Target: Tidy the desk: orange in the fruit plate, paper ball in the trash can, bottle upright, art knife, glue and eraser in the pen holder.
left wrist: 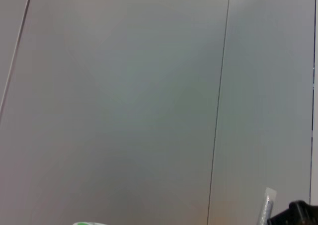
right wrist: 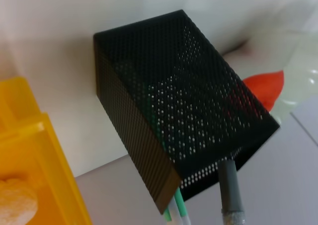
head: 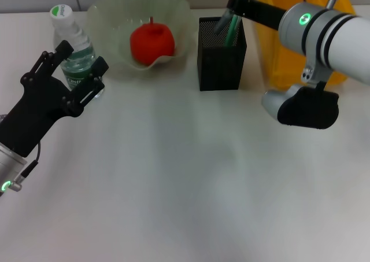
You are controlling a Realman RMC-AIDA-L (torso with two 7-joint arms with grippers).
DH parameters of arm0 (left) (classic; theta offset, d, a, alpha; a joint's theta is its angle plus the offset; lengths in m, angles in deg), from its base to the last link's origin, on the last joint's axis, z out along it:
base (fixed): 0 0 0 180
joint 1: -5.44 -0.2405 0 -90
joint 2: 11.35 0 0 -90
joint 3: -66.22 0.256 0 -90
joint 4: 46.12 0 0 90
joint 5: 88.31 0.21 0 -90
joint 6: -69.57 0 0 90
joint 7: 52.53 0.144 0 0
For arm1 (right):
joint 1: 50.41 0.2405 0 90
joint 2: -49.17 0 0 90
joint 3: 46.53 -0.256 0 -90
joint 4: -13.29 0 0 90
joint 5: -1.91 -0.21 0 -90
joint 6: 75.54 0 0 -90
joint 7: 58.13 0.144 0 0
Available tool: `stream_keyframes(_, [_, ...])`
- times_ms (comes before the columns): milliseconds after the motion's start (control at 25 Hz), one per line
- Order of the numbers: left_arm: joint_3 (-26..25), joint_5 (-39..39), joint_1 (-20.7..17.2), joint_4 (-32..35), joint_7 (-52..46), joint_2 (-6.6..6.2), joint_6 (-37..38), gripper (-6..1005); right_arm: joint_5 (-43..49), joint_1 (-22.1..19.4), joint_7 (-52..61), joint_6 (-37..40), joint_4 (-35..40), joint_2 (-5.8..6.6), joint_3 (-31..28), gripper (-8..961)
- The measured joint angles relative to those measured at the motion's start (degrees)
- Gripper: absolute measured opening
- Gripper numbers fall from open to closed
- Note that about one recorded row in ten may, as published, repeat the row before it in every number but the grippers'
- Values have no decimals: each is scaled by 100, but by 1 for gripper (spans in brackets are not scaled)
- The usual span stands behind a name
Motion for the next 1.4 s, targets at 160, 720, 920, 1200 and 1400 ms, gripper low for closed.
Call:
stream_keyframes(160, [0, 0, -49, 0, 2, 0, 31, 805, 0, -140, -236, -454, -177, -23, 169, 141])
stream_keyframes(720, [0, -14, -83, -6, 4, 0, 47, 805, -14, -254, -310, -1524, -619, -26, 284, 321])
stream_keyframes(920, [0, -21, -64, -5, -30, 0, 49, 805, -874, -114, -136, -2492, -725, -26, 258, 434])
stream_keyframes(1200, [0, -26, -33, 25, -173, 0, 107, 805, -3493, 517, -110, -3385, -674, -7, 162, 553])
stream_keyframes(1400, [-176, -52, 8, 24, -261, -17, 116, 805, -4858, 881, 589, -3972, -793, -21, 234, 640])
